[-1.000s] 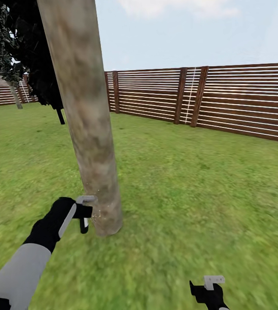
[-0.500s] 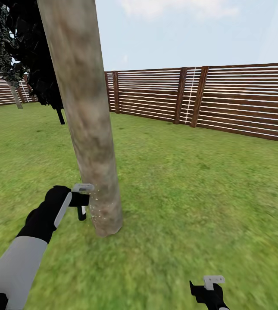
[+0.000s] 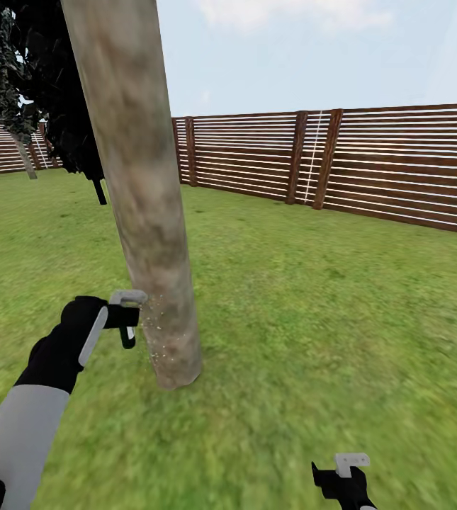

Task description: In the garden, pick up the pesticide atomizer on the floor and spray pesticide onto both trees until each tree trunk is fully covered.

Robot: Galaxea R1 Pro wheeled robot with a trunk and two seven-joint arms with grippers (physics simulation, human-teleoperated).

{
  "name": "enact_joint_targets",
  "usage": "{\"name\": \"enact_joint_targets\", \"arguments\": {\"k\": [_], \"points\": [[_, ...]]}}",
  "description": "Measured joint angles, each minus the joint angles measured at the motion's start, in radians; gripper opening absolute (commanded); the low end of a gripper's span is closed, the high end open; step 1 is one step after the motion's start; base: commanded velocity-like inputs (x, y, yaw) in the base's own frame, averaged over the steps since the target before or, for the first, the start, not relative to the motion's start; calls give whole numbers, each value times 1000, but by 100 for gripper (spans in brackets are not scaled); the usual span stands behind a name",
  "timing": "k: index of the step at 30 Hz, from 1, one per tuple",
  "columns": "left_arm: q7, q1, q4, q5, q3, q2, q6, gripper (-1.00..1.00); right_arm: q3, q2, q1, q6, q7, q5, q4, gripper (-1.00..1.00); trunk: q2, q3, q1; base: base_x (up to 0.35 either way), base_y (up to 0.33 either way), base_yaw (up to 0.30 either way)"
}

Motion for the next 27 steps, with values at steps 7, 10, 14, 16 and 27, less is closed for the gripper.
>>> {"name": "enact_joint_targets", "arguments": {"k": [7, 10, 14, 16, 27], "points": [[-3, 17, 214, 1, 1, -24, -47, -100, 0, 0, 0, 0, 0, 0, 0, 100, 0, 0, 0, 0, 0, 0], [3, 17, 369, -10, -1, -63, -181, -100, 0, 0, 0, 0, 0, 0, 0, 100, 0, 0, 0, 0, 0, 0], [12, 19, 532, -16, 0, -77, -348, -100, 0, 0, 0, 0, 0, 0, 0, 100, 0, 0, 0, 0, 0, 0], [13, 19, 586, -17, 1, -77, -394, -100, 0, 0, 0, 0, 0, 0, 0, 100, 0, 0, 0, 0, 0, 0], [20, 139, 627, -68, 1, -66, -473, -100, 0, 0, 0, 0, 0, 0, 0, 100, 0, 0, 0, 46, -173, 2]]}}
